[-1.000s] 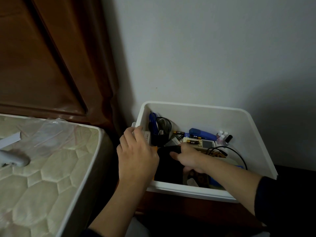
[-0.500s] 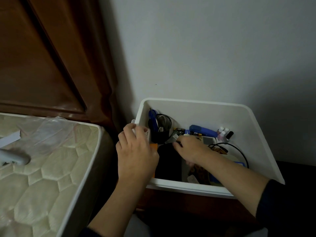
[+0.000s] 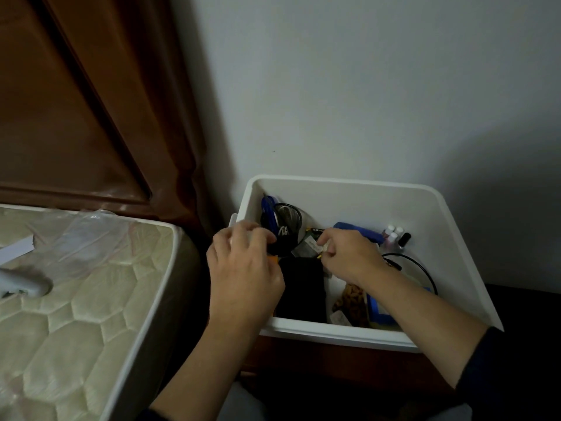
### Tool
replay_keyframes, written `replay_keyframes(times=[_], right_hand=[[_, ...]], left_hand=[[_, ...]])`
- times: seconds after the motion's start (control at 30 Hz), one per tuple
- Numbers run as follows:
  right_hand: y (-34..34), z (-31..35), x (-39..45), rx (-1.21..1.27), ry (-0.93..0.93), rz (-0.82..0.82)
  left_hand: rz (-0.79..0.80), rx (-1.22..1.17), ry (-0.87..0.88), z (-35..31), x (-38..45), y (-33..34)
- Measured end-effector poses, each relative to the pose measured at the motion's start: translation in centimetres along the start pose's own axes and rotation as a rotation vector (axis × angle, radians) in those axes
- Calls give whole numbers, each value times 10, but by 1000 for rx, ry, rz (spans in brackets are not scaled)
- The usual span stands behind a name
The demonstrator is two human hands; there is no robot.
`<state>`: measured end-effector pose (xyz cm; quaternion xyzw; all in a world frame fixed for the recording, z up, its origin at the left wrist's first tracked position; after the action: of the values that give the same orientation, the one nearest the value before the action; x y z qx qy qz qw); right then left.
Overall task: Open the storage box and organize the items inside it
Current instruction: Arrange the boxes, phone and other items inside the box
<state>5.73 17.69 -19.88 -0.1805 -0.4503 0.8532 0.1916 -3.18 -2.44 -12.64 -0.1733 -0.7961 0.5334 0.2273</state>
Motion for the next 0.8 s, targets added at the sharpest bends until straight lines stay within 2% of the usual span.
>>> replay_keyframes(times=[0.1, 0.23, 0.33, 0.47, 0.63, 0.8], right_hand=[[-11, -2, 0, 17, 34, -90], [-19, -10, -3, -127, 96, 63], [-22, -8, -2, -232, 7, 79], [-11, -3, 0, -327, -149, 169], [-1, -13, 3, -350, -155, 223], [-11, -22, 6, -305, -77, 99]], left_hand=[[103, 80, 249, -14, 1, 10], [322, 159, 478, -33, 4, 37], [569, 186, 416, -46, 11, 67], [793, 263, 273, -60, 28, 99], [913, 269, 225, -58, 28, 126], [916, 218, 208, -54, 39, 131]])
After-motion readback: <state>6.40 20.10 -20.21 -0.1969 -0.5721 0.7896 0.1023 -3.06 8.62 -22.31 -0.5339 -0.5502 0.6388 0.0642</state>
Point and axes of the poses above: each hand's wrist, its own x-axis towards the middle knuckle, its own y-axis out of the palm, z = x × y, the point moved 5 cm from there along x, towards the middle knuckle, and after that the axes turned 13 degrees about -y, right-handed, at the moved point
